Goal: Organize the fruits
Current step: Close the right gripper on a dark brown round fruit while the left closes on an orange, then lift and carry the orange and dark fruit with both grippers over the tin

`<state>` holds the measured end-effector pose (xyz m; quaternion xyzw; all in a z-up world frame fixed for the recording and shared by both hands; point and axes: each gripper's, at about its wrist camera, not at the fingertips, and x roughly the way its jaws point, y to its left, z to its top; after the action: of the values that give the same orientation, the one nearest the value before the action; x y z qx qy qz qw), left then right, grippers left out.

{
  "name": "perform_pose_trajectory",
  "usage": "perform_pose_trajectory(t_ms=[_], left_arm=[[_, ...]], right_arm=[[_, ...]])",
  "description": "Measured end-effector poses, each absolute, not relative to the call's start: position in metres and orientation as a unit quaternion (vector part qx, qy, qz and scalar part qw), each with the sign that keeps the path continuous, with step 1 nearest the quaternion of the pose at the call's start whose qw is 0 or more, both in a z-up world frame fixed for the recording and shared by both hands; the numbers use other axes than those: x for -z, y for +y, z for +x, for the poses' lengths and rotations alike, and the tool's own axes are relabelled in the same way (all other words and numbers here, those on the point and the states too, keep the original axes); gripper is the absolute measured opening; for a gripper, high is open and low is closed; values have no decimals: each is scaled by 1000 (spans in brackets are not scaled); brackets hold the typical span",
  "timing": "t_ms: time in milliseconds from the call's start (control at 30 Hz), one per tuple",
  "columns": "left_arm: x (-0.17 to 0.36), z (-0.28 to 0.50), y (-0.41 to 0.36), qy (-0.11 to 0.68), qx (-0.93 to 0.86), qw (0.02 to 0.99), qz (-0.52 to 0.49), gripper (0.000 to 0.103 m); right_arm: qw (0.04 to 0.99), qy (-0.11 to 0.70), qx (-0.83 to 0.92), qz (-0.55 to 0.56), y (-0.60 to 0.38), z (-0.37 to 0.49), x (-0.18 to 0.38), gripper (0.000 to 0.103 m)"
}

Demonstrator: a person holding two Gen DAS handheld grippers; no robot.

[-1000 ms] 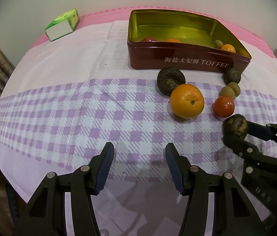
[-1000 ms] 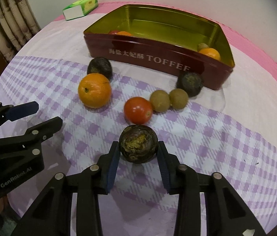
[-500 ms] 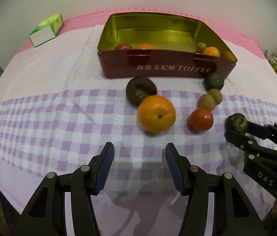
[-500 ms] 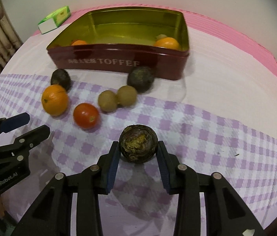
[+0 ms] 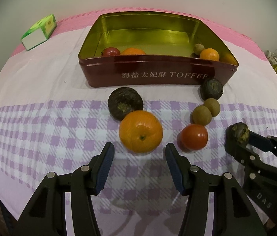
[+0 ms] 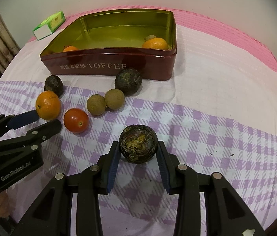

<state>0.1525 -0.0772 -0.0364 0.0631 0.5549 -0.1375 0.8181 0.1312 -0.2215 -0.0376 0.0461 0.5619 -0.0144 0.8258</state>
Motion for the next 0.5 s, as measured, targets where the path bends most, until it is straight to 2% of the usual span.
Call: perform_pose_trajectory(t_ms=[367, 433, 500], left_arm=[[43, 172, -89, 547, 136, 822, 76, 54], [44, 173, -90, 545, 136, 823, 80, 46], [44, 169, -91, 543, 136, 824, 82, 44]], right_arm=[[828, 559, 17, 36, -220, 138, 38, 35], [828, 559, 17, 37, -220, 137, 38, 35], [828, 559, 18, 37, -220, 137, 38, 35]])
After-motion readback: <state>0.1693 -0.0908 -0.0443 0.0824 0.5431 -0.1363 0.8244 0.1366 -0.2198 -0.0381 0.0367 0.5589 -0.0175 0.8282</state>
